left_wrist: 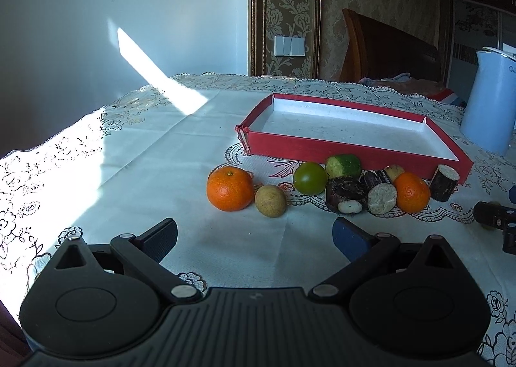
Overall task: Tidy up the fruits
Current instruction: 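Lower the right gripper onto the green lime and close it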
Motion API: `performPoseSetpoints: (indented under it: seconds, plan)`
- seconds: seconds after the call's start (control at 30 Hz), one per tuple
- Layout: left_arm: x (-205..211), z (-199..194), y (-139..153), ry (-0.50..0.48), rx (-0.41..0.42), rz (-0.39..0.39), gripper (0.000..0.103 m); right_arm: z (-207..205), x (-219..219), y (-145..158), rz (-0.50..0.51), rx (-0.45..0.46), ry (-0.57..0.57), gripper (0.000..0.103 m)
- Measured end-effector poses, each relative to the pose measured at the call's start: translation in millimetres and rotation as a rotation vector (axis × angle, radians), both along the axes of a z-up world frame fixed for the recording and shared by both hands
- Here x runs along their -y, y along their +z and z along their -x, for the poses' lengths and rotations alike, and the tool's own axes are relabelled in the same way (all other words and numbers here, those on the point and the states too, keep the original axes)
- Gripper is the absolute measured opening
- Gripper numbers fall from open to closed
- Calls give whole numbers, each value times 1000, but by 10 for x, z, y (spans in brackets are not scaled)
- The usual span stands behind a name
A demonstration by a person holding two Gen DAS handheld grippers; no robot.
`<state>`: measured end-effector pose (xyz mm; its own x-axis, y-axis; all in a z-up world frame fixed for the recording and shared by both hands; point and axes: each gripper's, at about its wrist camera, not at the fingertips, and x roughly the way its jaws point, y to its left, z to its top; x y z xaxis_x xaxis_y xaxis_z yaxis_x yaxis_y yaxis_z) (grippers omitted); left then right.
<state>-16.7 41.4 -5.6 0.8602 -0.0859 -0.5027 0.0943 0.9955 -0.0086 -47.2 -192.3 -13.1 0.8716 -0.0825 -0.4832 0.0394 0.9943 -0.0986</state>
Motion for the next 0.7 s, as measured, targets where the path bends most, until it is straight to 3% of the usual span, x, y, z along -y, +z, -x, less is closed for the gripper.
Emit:
performPoseSetpoints:
  seconds: [0.17,0.37,0.47,0.7]
  plan:
    - [-51,-22,-17,-18,1,48,103,-28,152,-73,-15,-43,-29,64]
    - [31,-9,-18,-37,20,1,103,-160,308,-102,-53,-92,-40,58]
    - [51,-4,-10,-51,32,-6,103,-228,351,-127,-79,-124,-23,38]
    - [31,-43,-16,-52,44,-21,103,-290,349,-151,-89,-138,-13,37]
